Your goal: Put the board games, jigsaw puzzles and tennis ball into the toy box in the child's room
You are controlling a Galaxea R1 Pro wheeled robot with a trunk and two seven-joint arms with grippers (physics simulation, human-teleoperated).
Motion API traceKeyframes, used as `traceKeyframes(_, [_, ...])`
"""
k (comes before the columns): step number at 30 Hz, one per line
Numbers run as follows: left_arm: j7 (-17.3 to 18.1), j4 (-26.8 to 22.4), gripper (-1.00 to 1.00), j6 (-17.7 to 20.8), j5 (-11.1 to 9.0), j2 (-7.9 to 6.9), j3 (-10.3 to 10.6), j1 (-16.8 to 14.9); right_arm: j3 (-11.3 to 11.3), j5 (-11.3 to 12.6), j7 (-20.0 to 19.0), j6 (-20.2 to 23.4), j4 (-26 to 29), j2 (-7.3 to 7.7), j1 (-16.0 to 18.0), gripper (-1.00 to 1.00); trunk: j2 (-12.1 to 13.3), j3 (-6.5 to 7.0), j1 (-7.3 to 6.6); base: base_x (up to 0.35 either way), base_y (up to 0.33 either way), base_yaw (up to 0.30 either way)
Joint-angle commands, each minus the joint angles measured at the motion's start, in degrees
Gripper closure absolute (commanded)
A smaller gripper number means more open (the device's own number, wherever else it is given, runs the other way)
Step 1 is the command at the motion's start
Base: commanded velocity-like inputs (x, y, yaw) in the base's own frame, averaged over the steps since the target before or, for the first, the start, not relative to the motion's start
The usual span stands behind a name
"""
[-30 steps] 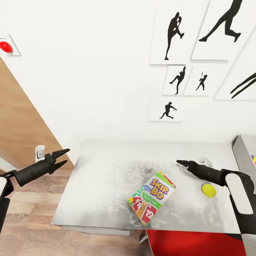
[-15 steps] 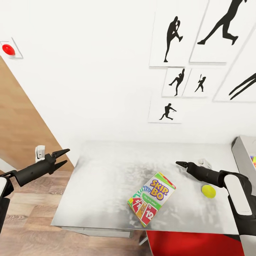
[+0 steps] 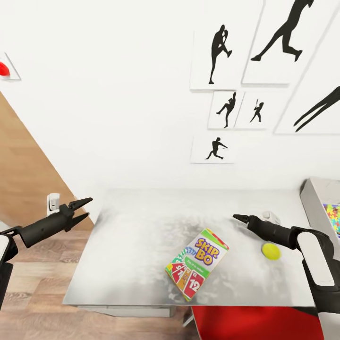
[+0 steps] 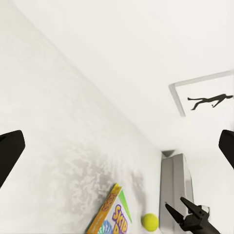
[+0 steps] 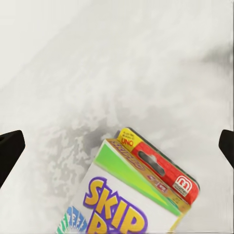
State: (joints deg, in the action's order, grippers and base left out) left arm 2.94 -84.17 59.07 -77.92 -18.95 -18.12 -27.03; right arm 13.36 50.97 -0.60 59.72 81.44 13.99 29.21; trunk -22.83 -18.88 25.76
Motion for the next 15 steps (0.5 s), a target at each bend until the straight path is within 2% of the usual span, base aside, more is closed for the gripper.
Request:
traceKeyframes(1, [0.3, 0.0, -1.00, 0.3, 0.3, -0.01, -0.1, 0.0, 0.1, 0.0, -0.1, 0.3, 0.0, -0.01, 0.0, -1.00, -0.1, -0.05, 0.03, 0.000, 0.000, -0.178])
traceKeyframes(6, [0.3, 0.0, -1.00, 0.3, 0.3, -0.02, -0.1, 0.0, 0.1, 0.2, 0.0, 0.3, 0.0, -0.01, 0.0, -1.00, -0.1, 0.18, 0.03, 0.000, 0.000, -0.162])
traceKeyframes(15, [0.4, 0.1, -1.00, 0.3, 0.2, -0.04, -0.1, 0.0, 0.1, 0.7, 0.0, 0.3, 0.1, -0.02, 0.0, -1.00, -0.1, 0.32, 0.03, 0.000, 0.001, -0.046])
